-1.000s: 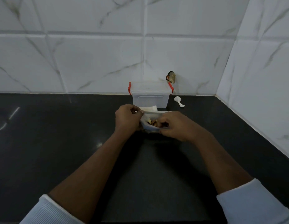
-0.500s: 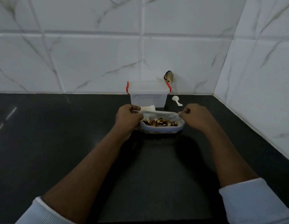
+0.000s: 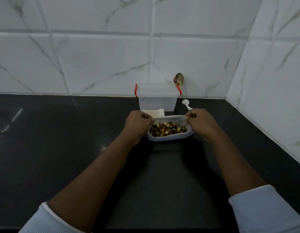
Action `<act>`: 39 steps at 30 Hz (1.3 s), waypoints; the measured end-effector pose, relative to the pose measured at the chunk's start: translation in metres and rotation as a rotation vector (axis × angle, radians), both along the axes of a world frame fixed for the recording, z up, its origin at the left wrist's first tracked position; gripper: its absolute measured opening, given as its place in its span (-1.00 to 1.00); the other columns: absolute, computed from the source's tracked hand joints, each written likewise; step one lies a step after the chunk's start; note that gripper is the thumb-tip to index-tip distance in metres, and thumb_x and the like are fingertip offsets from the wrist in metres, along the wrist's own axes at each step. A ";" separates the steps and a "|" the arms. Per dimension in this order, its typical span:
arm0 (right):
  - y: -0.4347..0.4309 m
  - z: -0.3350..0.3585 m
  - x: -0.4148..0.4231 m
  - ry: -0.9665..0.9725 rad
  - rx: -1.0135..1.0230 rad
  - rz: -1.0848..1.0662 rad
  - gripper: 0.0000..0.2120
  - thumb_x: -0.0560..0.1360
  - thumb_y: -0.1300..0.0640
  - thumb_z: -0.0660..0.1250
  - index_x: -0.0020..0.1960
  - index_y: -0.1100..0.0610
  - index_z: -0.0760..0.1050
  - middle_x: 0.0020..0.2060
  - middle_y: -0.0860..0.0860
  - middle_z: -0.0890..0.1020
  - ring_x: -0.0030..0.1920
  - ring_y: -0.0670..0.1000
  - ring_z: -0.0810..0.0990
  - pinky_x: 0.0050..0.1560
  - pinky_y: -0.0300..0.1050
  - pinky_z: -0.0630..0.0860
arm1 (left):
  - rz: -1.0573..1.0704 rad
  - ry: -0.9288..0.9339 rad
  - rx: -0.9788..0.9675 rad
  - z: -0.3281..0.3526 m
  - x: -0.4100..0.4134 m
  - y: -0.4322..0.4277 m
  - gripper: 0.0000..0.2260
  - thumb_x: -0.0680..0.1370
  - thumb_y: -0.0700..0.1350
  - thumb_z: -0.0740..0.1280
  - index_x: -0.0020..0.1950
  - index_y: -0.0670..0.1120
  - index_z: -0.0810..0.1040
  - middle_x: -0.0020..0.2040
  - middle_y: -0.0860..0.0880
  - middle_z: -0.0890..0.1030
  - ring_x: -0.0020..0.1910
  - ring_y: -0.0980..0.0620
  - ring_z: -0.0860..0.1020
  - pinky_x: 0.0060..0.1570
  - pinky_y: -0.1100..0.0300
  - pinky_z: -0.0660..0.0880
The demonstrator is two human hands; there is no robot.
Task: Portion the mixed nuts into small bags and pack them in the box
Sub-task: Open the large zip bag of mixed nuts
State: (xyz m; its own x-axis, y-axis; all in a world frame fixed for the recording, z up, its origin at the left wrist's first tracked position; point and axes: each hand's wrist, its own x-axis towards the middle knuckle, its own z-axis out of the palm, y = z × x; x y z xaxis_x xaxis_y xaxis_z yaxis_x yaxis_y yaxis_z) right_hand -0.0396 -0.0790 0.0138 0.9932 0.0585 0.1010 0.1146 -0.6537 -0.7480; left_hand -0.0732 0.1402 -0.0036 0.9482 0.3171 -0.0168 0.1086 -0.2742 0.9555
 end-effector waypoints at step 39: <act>0.004 -0.006 0.012 0.474 0.783 -0.142 -0.87 0.64 0.17 0.32 -0.04 0.18 0.59 -0.20 0.10 0.66 -0.25 0.05 0.62 -0.21 -0.02 0.58 | 0.001 0.275 -0.611 0.022 -0.004 0.007 -0.80 0.72 -0.26 0.11 0.16 -0.19 0.53 0.03 -0.18 0.59 -0.17 -0.10 0.54 -0.60 0.09 0.56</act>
